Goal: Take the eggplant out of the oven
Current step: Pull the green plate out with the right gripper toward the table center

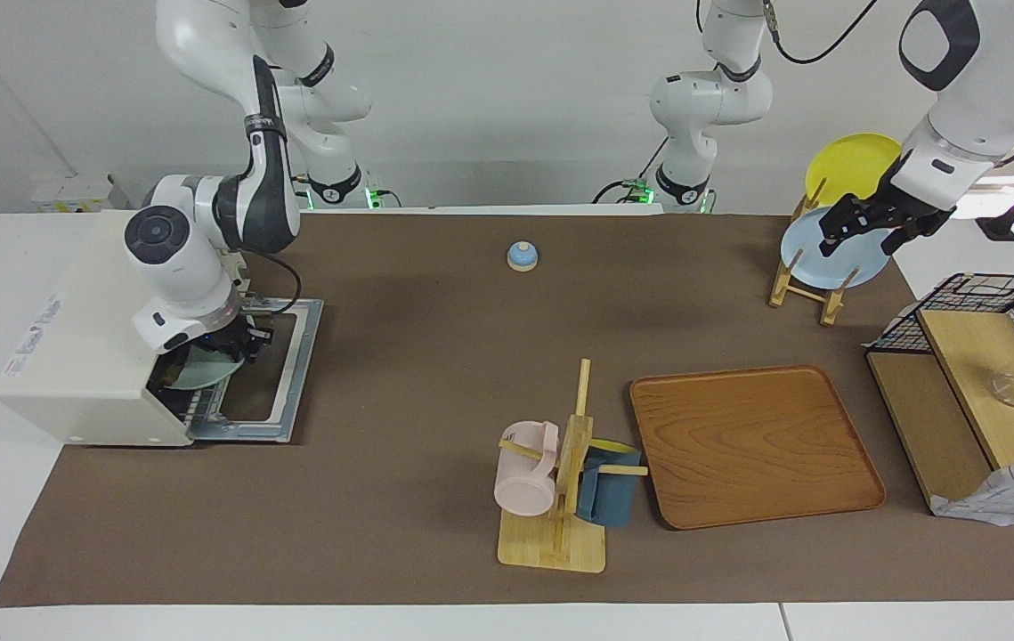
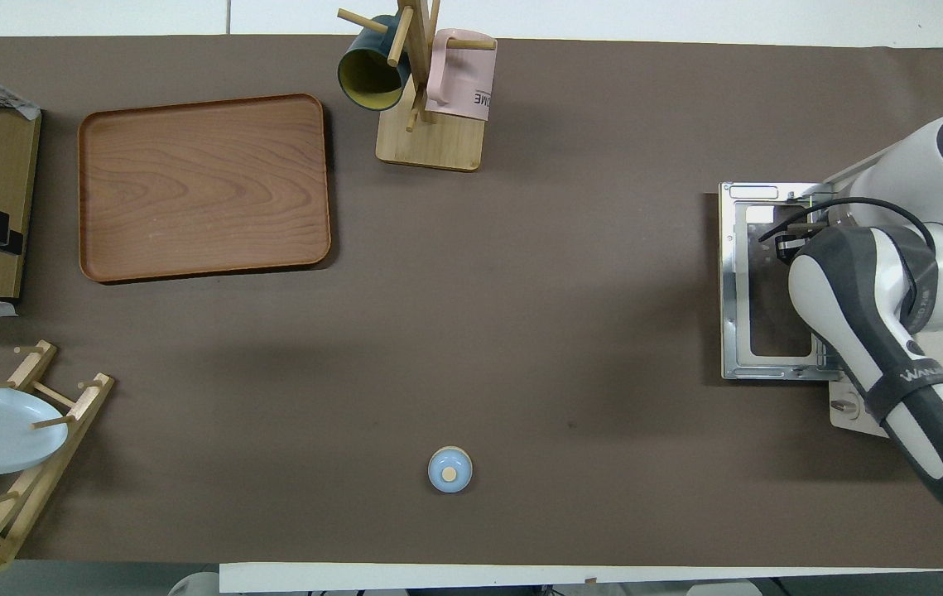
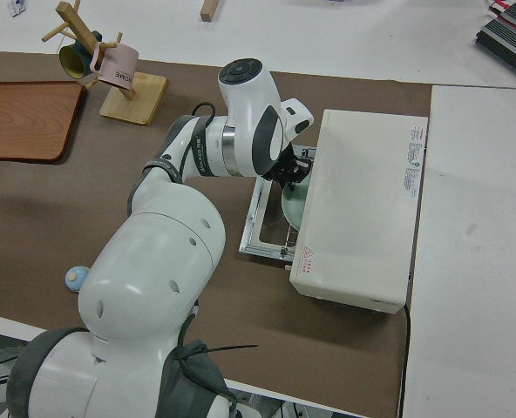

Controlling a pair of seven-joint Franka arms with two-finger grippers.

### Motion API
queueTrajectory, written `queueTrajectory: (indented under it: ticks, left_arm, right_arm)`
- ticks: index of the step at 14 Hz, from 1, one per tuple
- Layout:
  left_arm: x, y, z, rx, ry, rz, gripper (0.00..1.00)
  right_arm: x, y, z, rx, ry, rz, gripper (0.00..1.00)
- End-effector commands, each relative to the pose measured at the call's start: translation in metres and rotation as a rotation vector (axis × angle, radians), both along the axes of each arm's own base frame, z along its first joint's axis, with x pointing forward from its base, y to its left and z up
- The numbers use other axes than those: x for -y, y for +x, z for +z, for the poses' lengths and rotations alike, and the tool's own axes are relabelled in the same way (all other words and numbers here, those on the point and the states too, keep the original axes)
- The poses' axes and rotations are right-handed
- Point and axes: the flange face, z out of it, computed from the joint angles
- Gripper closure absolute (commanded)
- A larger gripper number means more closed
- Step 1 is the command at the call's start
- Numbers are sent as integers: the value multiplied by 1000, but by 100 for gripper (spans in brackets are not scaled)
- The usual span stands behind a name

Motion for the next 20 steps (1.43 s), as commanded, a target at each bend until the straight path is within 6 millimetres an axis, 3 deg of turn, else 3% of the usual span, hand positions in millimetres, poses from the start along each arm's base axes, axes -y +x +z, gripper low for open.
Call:
queueTrajectory:
  ticks: [1, 2, 3, 4, 6, 9, 11, 13, 14, 15, 16, 17, 18, 19, 20]
  left_arm:
    - [-1, -2, 0, -13, -5, -5, 0]
    - [-1, -2, 0, -13, -5, -5, 0]
    - [-1, -2, 0, -13, -5, -5, 0]
    - [-1, -2, 0, -13, -5, -5, 0]
    - [-1, -6, -1, -37, -3, -6, 0]
    - [-2, -10, -4, -65, -3, -5, 0]
    - [-8, -10, -4, -65, 5, 10, 0]
    - [-10, -13, -11, -73, 16, 53, 0]
    - [-4, -23, -19, -82, 15, 45, 0]
    - [7, -30, -36, -49, 15, 41, 0]
    - [29, -40, -52, 8, 14, 70, 0]
    - [68, -51, -72, 47, 10, 113, 0]
    - [107, -57, -91, 58, 9, 157, 0]
    - [147, -61, -105, 72, 4, 160, 0]
    - [191, -65, -120, 89, -6, 135, 0]
  right_arm:
    - [-52, 10, 18, 14, -22, 69, 100]
    - [-85, 17, 25, 19, -34, 47, 100]
    - [-131, 24, 30, 15, -53, 8, 100]
    - [-190, 32, 40, 21, -69, -50, 100]
    - [-286, 48, 37, 31, -45, -178, 100]
    - [-410, 46, -14, 64, 16, -269, 100]
    - [-460, 38, -41, 115, 57, -344, 96]
    - [-472, 27, -47, 90, 38, -344, 84]
    - [-473, 23, -37, 63, 6, -341, 74]
    - [-467, 23, -26, 51, -18, -344, 53]
    - [-449, 29, -5, 43, -23, -356, 46]
    - [-410, 46, 33, 48, 10, -368, 45]
    - [-387, 47, 38, 25, 0, -352, 45]
    - [-341, 44, 47, -6, -10, -333, 47]
    - [-292, 41, 38, -34, -5, -292, 52]
